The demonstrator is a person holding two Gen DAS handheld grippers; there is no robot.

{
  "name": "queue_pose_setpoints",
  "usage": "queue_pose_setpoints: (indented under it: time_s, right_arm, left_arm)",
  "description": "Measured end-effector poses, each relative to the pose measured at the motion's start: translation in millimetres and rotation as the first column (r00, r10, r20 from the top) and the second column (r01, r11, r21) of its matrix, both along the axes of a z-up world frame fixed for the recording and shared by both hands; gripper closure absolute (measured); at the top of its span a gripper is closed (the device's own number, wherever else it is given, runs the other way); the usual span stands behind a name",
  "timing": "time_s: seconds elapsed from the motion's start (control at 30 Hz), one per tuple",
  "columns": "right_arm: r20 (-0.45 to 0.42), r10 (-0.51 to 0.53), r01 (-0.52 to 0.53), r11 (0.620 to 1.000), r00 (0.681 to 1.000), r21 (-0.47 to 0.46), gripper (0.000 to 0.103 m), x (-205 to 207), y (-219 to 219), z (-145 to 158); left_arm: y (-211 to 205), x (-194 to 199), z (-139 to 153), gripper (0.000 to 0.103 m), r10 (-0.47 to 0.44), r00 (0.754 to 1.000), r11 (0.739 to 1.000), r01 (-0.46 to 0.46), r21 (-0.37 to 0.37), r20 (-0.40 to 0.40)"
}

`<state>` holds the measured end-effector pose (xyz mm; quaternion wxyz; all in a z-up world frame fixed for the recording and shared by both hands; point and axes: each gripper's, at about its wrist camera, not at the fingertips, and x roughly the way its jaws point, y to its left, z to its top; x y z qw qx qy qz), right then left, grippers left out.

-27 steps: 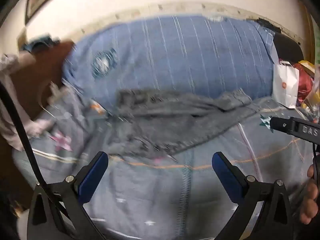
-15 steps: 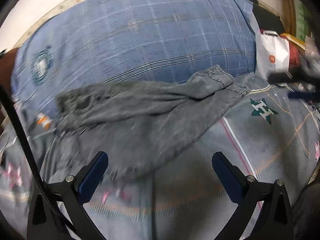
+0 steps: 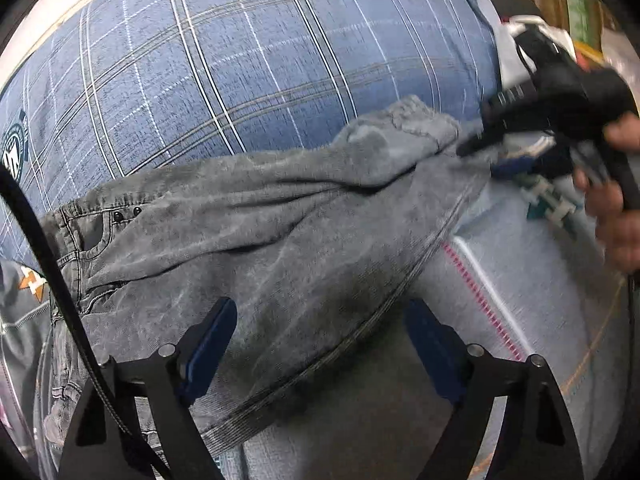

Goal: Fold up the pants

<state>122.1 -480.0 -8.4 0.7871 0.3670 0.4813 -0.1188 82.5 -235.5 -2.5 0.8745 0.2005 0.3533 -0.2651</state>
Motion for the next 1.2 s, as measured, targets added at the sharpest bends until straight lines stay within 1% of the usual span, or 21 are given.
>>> queue_pose_setpoints:
  time_s: [0.07,0.13,0.23,0.27,0.3,0.33,0.37,0.4,0.43,0.47,0.5,0.6,0.7,0.8,0.9,0.97,1.03,1.1,1.13,1.17,1.2]
  right_arm:
    - [0.029,-0.023,0.023,1.000,0.999,0.005,0.046,-2,-7,1]
    - [0.066,-0.044,0.043,0.999,0.997,0.015,0.046,1,-12,-1]
    - [0.088,-0.047,0.045,0.999,0.995,0.022,0.053,2,-21,0]
    - [0.090,-0.050,0.048,0.999,0.995,0.025,0.063,1,-24,-3]
    - [0.092,-0.052,0.050,0.999,0.994,0.021,0.077,1,-25,-5]
    - [0.089,-0.048,0.047,0.999,0.995,0.011,0.080,0,-30,-6]
    - [0.092,-0.054,0.051,0.998,0.994,0.030,0.086,-2,-36,-8]
    - [0.088,-0.066,0.062,0.997,0.994,0.043,0.090,-6,-40,-8]
    - [0.079,-0.079,0.074,0.996,0.994,0.057,0.091,-3,-39,-9]
    - [0.084,-0.080,0.075,0.995,0.993,0.059,0.092,-4,-39,-7]
    - [0.094,-0.076,0.071,0.996,0.993,0.052,0.092,-4,-37,-3]
    - [0.128,-0.078,0.069,0.995,0.989,0.068,0.093,-13,-30,14]
    - [0.112,-0.095,0.088,0.994,0.989,0.063,0.093,-40,-24,28]
    - [0.095,-0.141,0.130,0.985,0.985,0.112,0.093,-71,-25,35]
    - [0.095,-0.163,0.151,0.981,0.982,0.120,0.093,-104,-19,44]
    - [0.110,-0.169,0.161,0.984,0.979,0.079,0.093,-133,-5,56]
    - [0.112,-0.168,0.163,0.985,0.979,0.053,0.093,-156,6,59]
    - [0.082,-0.181,0.178,0.983,0.980,0.045,0.093,-171,12,48]
    - [0.052,-0.187,0.184,0.982,0.981,0.049,0.093,-171,12,38]
    - [0.000,-0.188,0.188,0.981,0.982,0.044,0.093,-166,11,24]
    - [-0.039,-0.179,0.180,0.983,0.983,0.028,0.092,-159,11,12]
  left_arm:
    - [0,1,0,0.017,-0.010,1.000,1.000,0.010,-0.009,-0.002]
    - [-8,2,3,0.017,-0.023,1.000,1.000,0.023,0.005,0.014]
    - [-29,2,0,0.017,-0.066,0.997,0.997,0.064,0.044,0.042]
    - [-45,5,-8,0.017,-0.083,0.996,0.993,0.080,0.084,0.035]
    - [-53,10,-14,0.025,-0.083,0.996,0.991,0.080,0.108,0.020]
    - [-58,13,-17,0.030,-0.078,0.997,0.991,0.077,0.106,0.006]
    - [-60,18,-15,0.037,-0.063,0.998,0.996,0.063,0.060,-0.008]
    - [-61,22,-13,0.052,-0.056,0.998,0.997,0.057,0.049,-0.034]
    - [-62,25,-13,0.063,-0.052,0.997,0.997,0.055,0.049,-0.055]
    - [-62,29,-12,0.080,-0.043,0.995,0.998,0.047,0.045,-0.090]
    - [-63,29,-11,0.088,-0.037,0.994,0.998,0.042,0.047,-0.104]
    - [-61,17,-1,0.095,-0.060,0.990,0.998,0.064,0.029,-0.129]
    - [-55,-4,13,0.095,-0.091,0.990,0.996,0.093,0.011,-0.108]
    - [-51,-24,22,0.095,-0.113,0.989,0.993,0.115,0.017,-0.096]
    - [-40,-48,30,0.095,-0.130,0.986,0.991,0.131,0.004,-0.105]
    - [-31,-65,37,0.095,-0.154,0.983,0.988,0.154,-0.004,-0.102]
    - [-24,-75,39,0.095,-0.166,0.980,0.986,0.166,-0.007,-0.110]
    - [-25,-79,30,0.095,-0.168,0.978,0.985,0.170,0.005,-0.121]
    - [-30,-76,20,0.095,-0.168,0.978,0.984,0.174,0.032,-0.124]
    - [-31,-81,14,0.094,-0.167,0.976,0.983,0.175,0.048,-0.140]
    - [-35,-76,2,0.094,-0.156,0.972,0.983,0.170,0.071,-0.173]
